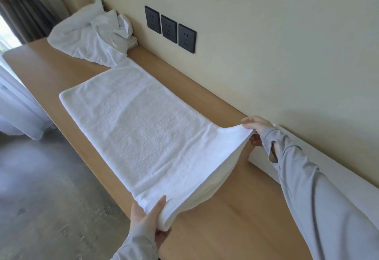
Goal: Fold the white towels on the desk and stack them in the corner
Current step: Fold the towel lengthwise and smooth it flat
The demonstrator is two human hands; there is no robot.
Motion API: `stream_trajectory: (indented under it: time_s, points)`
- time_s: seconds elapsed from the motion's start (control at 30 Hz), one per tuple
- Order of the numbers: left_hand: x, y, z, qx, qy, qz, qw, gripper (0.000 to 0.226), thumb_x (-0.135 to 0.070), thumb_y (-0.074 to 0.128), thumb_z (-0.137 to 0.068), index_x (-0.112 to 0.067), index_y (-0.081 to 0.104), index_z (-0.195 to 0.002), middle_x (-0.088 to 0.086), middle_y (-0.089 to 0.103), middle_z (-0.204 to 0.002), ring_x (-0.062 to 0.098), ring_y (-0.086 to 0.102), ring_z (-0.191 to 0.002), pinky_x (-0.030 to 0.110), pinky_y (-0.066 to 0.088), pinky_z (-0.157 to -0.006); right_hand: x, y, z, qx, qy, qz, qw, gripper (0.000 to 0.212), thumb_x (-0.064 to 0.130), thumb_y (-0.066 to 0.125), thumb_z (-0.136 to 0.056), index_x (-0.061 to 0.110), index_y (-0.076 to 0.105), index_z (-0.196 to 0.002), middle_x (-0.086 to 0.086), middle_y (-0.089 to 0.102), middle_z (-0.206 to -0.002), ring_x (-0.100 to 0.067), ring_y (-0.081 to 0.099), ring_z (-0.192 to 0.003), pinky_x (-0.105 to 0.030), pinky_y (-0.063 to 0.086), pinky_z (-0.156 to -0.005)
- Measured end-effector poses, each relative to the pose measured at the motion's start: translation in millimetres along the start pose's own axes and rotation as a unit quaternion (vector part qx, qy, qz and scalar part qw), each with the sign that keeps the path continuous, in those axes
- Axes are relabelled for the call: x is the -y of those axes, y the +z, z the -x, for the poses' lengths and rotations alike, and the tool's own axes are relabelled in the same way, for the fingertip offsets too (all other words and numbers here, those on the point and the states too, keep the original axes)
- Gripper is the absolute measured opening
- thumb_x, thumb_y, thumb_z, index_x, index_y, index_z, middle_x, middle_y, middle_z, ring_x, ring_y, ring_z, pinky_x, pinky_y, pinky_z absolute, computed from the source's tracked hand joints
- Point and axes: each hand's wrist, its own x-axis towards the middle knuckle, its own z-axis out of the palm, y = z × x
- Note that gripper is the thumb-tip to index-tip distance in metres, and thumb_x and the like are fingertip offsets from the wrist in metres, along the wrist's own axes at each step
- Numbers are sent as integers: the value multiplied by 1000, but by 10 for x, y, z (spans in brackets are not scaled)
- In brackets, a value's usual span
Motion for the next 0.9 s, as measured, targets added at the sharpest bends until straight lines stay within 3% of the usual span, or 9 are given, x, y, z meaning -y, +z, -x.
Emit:
stream_trajectory:
  time_s: [0.13, 0.23, 0.33, 0.47, 0.5, 0.63, 0.77, 0.83, 0.9]
  points:
    - [-382, -82, 113, 68, 42, 55, 995, 15, -14, 68, -80, -15, 75, -93, 14, 63, -84, 22, 60, -56, 26, 51, -43, 371, 219, -41, 24, -29, -51, 998, 26, 11, 56, -86, 23, 72, -69, -2, 53, -82, -16, 49, -58, -23, 45, -46]
    - [-729, -149, 56, 160, 38, 115, 980, 19, -20, 58, -85, -7, 72, -87, 15, 67, -78, 23, 67, -68, 27, 57, -50, 689, 444, -108, 13, -29, -132, 991, 28, 11, 57, -85, 18, 71, -62, -6, 56, -80, -18, 53, -59, -24, 49, -49]
    - [-1058, -276, -99, 189, 119, 83, 971, 17, -7, 49, -88, -7, 64, -96, 18, 65, -83, 25, 67, -76, 21, 56, -56, 1024, 688, -186, 20, -33, -207, 978, 17, 12, 63, -84, 9, 71, -69, -8, 55, -70, -17, 50, -54, -24, 53, -49]
    - [-1560, -445, -362, 158, 170, -6, 973, 24, 10, 65, -65, 2, 65, -87, 19, 61, -60, 25, 62, -48, 21, 49, -42, 1453, 1040, -319, 104, -76, -267, 955, 12, 4, 68, -80, -2, 64, -89, -8, 53, -68, -15, 51, -56, -30, 58, -62]
    - [-1707, -470, -436, 132, 172, -8, 976, 7, 4, 67, -71, 2, 65, -77, 18, 54, -51, 25, 53, -38, 20, 42, -36, 1560, 1131, -349, 127, -93, -253, 954, 14, -2, 65, -79, -3, 63, -93, -9, 55, -71, -16, 55, -62, -31, 59, -66]
    - [-2243, -629, -881, 96, 238, -78, 963, 45, -15, 67, -82, -11, 55, -39, 1, 29, -38, 10, 23, -32, 10, 18, -38, 2042, 1533, -543, 126, -112, -124, 978, 36, -26, 53, -75, 3, 66, -93, -12, 64, -83, -22, 66, -75, -26, 58, -64]
    - [-2910, -796, -1339, 90, 278, -135, 947, 45, -24, 72, -80, -16, 57, -38, -3, 37, -39, 8, 30, -37, 12, 25, -41, 2596, 2035, -896, 28, -148, 52, 987, 23, -14, 54, -85, -3, 63, -103, -13, 59, -76, -26, 57, -63, -26, 59, -59]
    - [-3246, -873, -1627, 99, 293, -158, 938, 40, -42, 75, -72, -12, 58, -51, 0, 46, -57, 11, 40, -55, 19, 32, -62, 2826, 2311, -1116, -27, -197, 202, 959, 16, 3, 61, -86, 0, 65, -101, -13, 63, -80, -26, 58, -73, -33, 55, -74]
    - [-3536, -954, -1966, 84, 304, -165, 935, 61, -50, 75, -69, 7, 56, -61, 5, 46, -69, 15, 41, -67, 28, 30, -69, 3008, 2633, -1312, -61, -217, 295, 929, 11, 16, 64, -85, 9, 66, -93, -7, 62, -83, -22, 56, -82, -29, 46, -78]
